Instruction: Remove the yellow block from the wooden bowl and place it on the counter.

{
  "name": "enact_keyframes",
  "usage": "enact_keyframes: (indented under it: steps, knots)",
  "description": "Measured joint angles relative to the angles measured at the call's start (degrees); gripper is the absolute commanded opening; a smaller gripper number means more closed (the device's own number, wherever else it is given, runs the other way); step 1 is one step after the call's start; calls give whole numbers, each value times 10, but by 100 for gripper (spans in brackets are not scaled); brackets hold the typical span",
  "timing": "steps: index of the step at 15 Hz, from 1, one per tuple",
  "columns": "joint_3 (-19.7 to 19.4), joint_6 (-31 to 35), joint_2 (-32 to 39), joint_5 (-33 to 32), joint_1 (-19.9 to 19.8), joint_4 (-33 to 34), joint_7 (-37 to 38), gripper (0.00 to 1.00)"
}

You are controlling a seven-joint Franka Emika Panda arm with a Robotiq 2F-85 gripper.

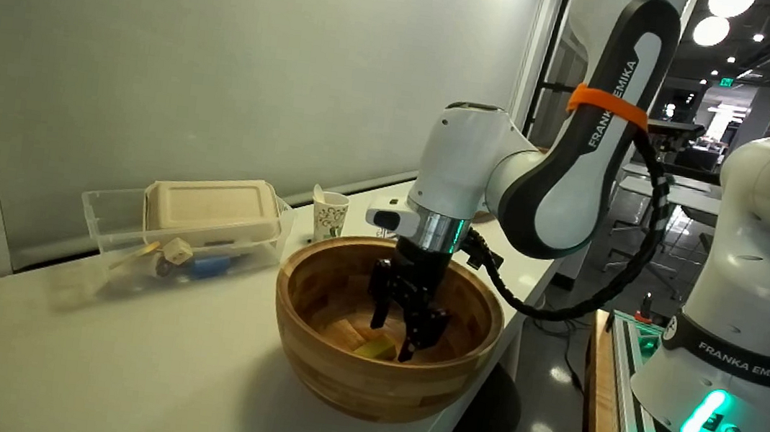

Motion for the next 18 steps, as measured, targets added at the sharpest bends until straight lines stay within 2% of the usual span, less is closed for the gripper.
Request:
enact_keyframes:
  steps: [2,3,5,6,8,15,18]
  knots:
    - [-12,0,10,-3,10,4,0,60]
    - [-20,0,14,-5,16,7,0,51]
    - [-37,0,22,-9,31,12,0,42]
    - [-47,0,26,-12,40,15,1,27]
    - [-64,0,32,-15,56,20,2,10]
    - [-113,0,38,-19,121,38,16,9]
    - [-116,-6,19,-16,129,40,39,9]
